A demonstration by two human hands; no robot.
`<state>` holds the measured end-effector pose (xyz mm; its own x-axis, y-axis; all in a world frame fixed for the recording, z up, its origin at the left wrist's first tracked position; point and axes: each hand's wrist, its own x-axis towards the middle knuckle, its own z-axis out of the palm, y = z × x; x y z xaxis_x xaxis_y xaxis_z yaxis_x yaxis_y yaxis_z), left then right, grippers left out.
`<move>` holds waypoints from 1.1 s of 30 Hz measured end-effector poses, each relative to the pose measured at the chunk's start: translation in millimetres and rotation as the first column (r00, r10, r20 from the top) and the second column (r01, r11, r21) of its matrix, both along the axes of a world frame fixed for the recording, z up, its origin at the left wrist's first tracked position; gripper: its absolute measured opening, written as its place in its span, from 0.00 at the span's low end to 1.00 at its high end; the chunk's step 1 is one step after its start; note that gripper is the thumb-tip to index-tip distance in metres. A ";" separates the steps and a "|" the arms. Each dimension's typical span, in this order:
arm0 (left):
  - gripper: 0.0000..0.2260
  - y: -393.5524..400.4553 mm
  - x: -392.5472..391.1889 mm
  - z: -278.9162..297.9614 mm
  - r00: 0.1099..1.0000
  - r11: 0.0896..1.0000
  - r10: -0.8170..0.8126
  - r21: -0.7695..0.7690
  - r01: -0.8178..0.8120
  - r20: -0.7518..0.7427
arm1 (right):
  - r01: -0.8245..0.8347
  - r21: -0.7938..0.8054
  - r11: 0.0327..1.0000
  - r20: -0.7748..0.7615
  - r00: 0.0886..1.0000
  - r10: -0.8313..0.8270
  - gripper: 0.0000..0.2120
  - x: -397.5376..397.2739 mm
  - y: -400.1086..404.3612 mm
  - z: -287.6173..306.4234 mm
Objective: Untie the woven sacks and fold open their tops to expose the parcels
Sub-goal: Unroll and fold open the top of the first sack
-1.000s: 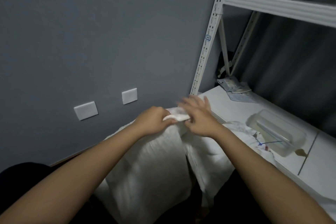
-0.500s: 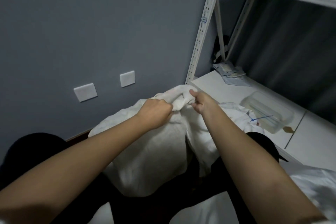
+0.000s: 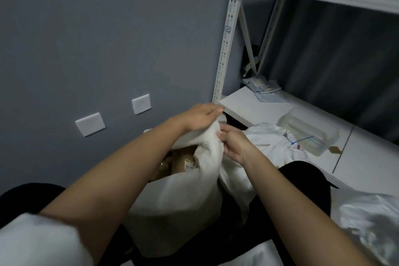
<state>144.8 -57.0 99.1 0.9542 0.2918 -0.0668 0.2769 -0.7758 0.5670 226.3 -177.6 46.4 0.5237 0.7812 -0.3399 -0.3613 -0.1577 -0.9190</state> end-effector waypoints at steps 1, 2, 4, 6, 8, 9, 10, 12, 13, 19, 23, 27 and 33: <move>0.20 0.2 7.4 -7.0 0.996 0.999 -0.032 0.033 0.035 -0.081 | 0.009 -0.031 0.999 0.044 0.999 -0.007 0.15 0.8 -5.2 0.2; 0.21 1.7 13.3 -14.4 0.985 0.997 -0.039 0.060 0.049 -0.166 | 0.021 -0.062 0.998 0.111 0.994 -0.014 0.15 1.5 -10.8 0.1; 0.26 3.3 20.4 -24.2 0.962 0.998 -0.011 0.058 0.028 -0.273 | 0.080 -0.111 0.991 0.266 0.963 -0.048 0.14 -0.1 -20.1 -0.2; 0.29 5.7 26.2 -28.6 0.950 0.999 -0.016 0.033 0.028 -0.313 | 0.179 -0.077 0.981 0.389 0.911 -0.136 0.13 -2.2 -24.5 -5.4; 0.30 9.0 29.9 -24.2 0.924 0.998 -0.066 -0.016 0.065 -0.376 | 0.256 -0.021 0.966 0.457 0.862 -0.219 0.13 -4.2 -24.8 -12.5; 0.29 10.7 30.2 -19.8 0.901 0.995 -0.097 -0.056 0.081 -0.423 | 0.282 0.005 0.959 0.470 0.846 -0.251 0.12 -5.2 -24.1 -16.3; 0.27 13.9 30.1 -14.6 0.871 0.991 -0.132 -0.090 0.102 -0.473 | 0.295 0.028 0.955 0.478 0.835 -0.272 0.12 -6.0 -22.9 -18.9; 0.25 22.4 30.6 -6.5 0.816 0.981 -0.193 -0.101 0.165 -0.544 | 0.301 0.027 0.953 0.506 0.818 -0.273 0.11 -7.8 -19.7 -19.5; 0.21 27.0 30.0 -4.5 0.808 0.976 -0.214 -0.090 0.198 -0.548 | 0.292 0.014 0.956 0.522 0.814 -0.256 0.11 -9.2 -17.5 -20.7; 0.19 49.6 26.2 14.8 0.881 0.972 -0.191 0.039 0.230 -0.432 | 0.027 -0.196 0.980 0.234 0.972 0.020 0.34 -31.5 -7.7 -8.1; 0.14 64.5 15.4 56.8 0.914 0.976 -0.161 0.075 0.203 -0.373 | 0.158 -0.118 0.980 0.552 0.831 -0.068 0.21 -12.9 -6.9 31.5; 0.10 77.8 0.3 101.4 0.945 0.990 -0.129 0.007 0.138 -0.299 | 0.227 -0.067 0.972 0.917 0.399 -0.030 0.10 7.8 -1.0 65.5; 0.13 79.7 -9.2 100.9 0.981 0.994 -0.088 0.054 0.099 -0.174 | 0.133 -0.138 0.981 0.812 0.582 0.036 0.14 -4.9 1.1 72.5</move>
<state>135.6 22.7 200.0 0.9536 0.2102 -0.2154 0.2897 -0.8353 0.4673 221.4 -176.5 118.9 0.6814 0.7211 0.1249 0.5061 -0.3410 -0.7922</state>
